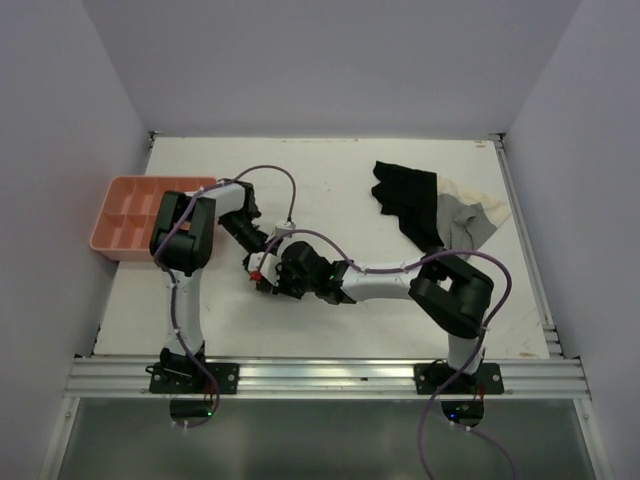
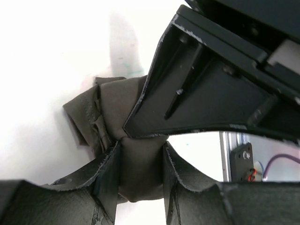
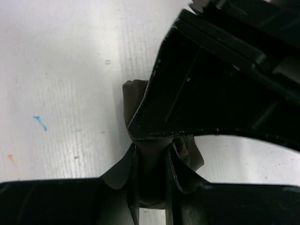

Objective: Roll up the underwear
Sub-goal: Roll the underwear, then place the rolled underwear into the container

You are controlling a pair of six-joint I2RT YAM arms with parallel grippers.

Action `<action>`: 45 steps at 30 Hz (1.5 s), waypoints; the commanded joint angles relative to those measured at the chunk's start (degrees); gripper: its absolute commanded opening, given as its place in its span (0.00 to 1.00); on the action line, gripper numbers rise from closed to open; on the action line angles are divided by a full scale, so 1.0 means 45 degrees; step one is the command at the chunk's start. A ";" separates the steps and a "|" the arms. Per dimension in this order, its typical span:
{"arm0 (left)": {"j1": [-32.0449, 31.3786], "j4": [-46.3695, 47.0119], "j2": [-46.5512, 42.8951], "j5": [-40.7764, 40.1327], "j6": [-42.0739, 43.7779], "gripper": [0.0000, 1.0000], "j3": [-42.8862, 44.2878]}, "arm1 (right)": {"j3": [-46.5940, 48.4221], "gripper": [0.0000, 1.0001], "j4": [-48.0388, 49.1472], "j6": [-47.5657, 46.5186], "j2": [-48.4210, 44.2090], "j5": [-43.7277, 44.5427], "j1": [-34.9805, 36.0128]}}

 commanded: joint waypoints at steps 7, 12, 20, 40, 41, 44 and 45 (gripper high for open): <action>0.3312 0.2412 -0.3265 0.2886 -0.1029 0.49 0.1932 | 0.0411 0.00 -0.1760 0.2465 0.1515 -0.3671 -0.1537; 0.4350 0.6022 -0.6197 0.3066 -0.3258 0.52 -0.0191 | 0.1055 0.00 -0.2443 0.3014 0.2333 -0.4806 -0.2223; 0.4879 0.9152 -1.3131 0.1056 0.0853 0.63 -0.7157 | 0.2460 0.00 -0.3050 0.4283 0.4307 -0.6836 -0.3258; 0.0309 1.5983 -1.5071 -0.2871 0.2796 0.71 -1.3401 | 0.3946 0.00 -0.3030 0.6179 0.6808 -0.9300 -0.4275; 0.0250 1.6220 -1.4954 -0.2892 0.2678 0.71 -1.3401 | 0.3966 0.00 -0.3049 0.6179 0.6828 -0.9320 -0.4275; 0.0036 1.6573 -1.4251 -0.3067 0.2405 0.72 -1.3109 | 0.3927 0.00 -0.3049 0.6159 0.6808 -0.9281 -0.4275; -0.0100 1.6477 -1.3747 -0.3106 0.2346 0.72 -1.2973 | 0.3927 0.00 -0.3088 0.6101 0.6770 -0.9262 -0.4275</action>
